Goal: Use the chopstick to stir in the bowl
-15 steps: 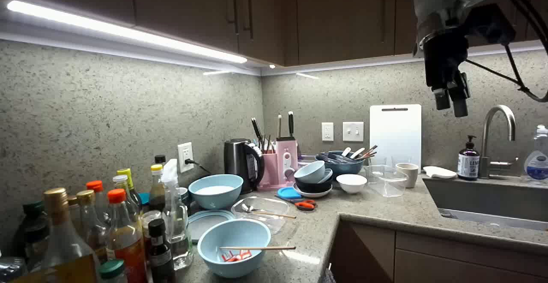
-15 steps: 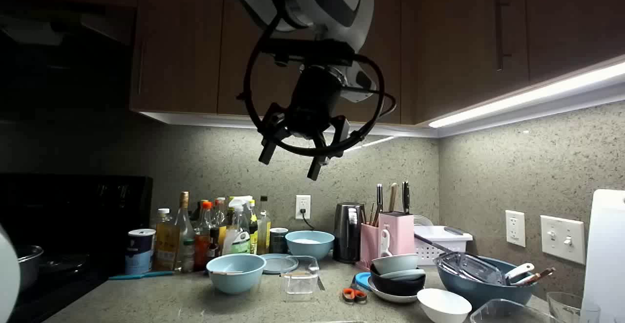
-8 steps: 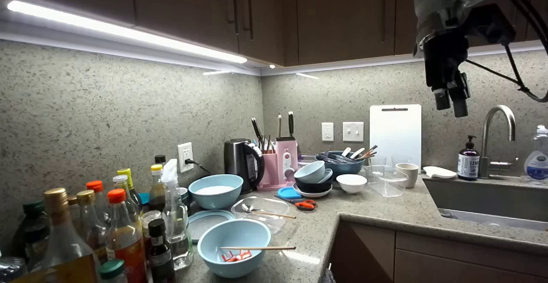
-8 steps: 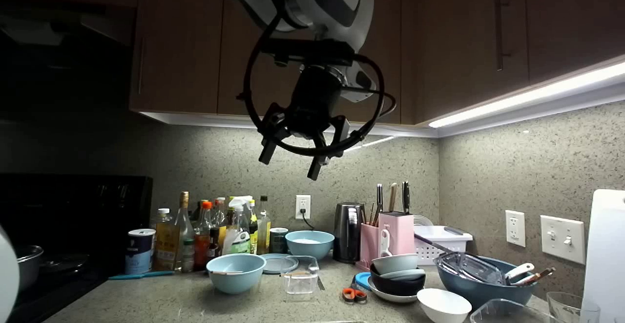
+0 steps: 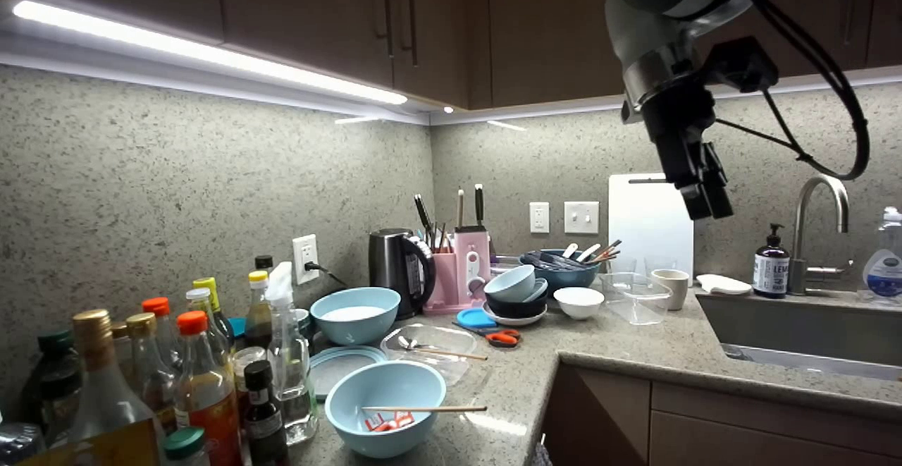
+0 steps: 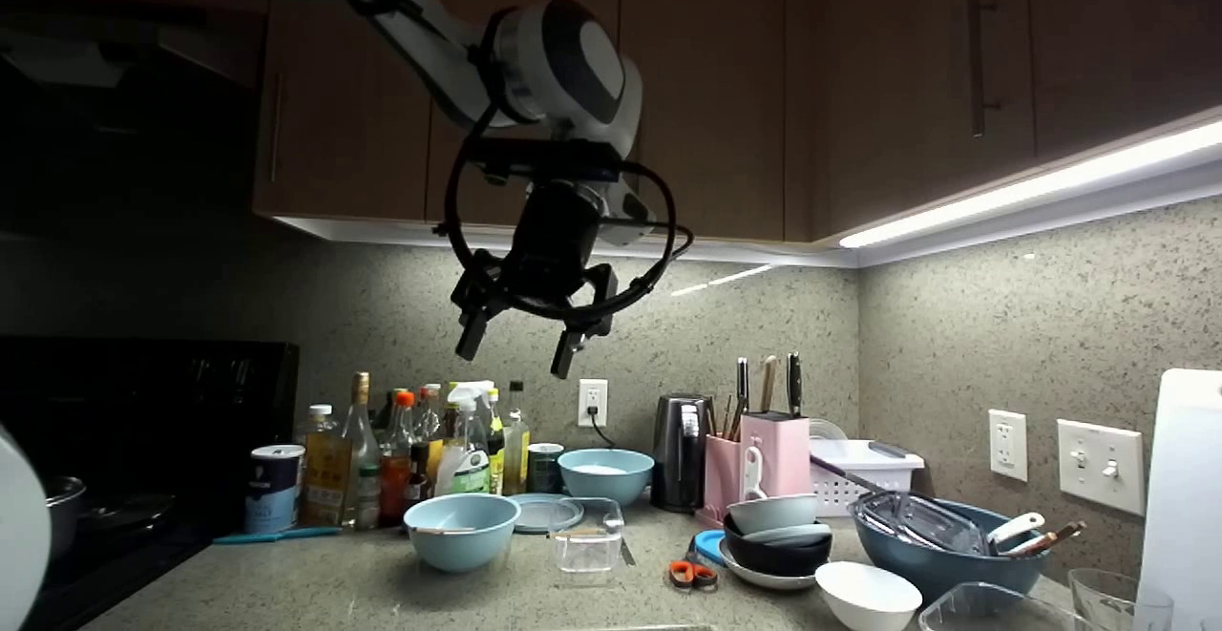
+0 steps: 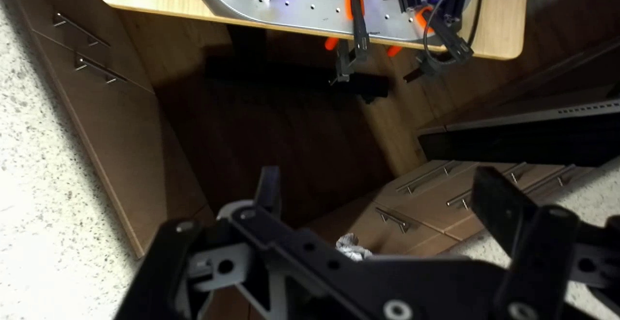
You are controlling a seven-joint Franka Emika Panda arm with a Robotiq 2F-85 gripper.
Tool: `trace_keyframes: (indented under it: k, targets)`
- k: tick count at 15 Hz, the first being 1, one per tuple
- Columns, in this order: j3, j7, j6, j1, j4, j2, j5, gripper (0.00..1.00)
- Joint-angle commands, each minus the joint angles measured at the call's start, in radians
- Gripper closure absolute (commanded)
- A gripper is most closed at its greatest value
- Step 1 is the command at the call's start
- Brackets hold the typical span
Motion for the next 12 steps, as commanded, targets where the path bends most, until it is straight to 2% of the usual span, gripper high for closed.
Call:
trace_keyframes:
  k: [1, 3, 5, 12]
  targets:
    - [0.108, 0.036, 0.055, 0.057, -0.054, 0.064, -0.076, 0.00]
    - [0.162, 0.035, 0.081, 0.097, -0.080, 0.098, -0.114, 0.00]
    - [0.187, 0.017, 0.069, 0.120, -0.077, 0.119, -0.137, 0.00]
    - [0.187, 0.018, 0.066, 0.128, -0.068, 0.132, -0.131, 0.00]
